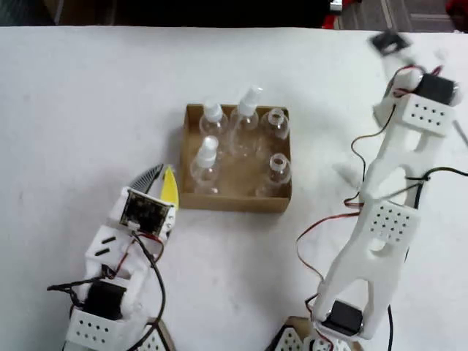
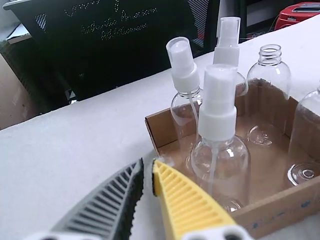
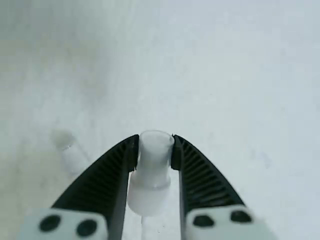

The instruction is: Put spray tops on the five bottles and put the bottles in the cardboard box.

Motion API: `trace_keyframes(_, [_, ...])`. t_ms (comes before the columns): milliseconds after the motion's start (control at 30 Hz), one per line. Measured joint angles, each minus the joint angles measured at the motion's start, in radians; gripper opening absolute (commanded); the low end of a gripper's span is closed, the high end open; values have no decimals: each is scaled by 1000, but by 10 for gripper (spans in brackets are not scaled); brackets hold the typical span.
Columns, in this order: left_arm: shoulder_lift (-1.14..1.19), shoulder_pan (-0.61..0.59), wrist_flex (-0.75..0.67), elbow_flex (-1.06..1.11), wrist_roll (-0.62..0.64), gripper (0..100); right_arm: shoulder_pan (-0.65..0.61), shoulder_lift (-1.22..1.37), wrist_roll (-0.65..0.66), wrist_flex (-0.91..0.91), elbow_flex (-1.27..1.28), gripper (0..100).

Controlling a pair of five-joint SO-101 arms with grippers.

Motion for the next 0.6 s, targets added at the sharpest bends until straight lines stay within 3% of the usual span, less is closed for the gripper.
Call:
trace_keyframes(367, [0,0,0,0,0,35,-89,-327,-560,5,-9,15])
trace_keyframes(600, [0,0,0,0,0,35,-189,-563,-626,6,172,15])
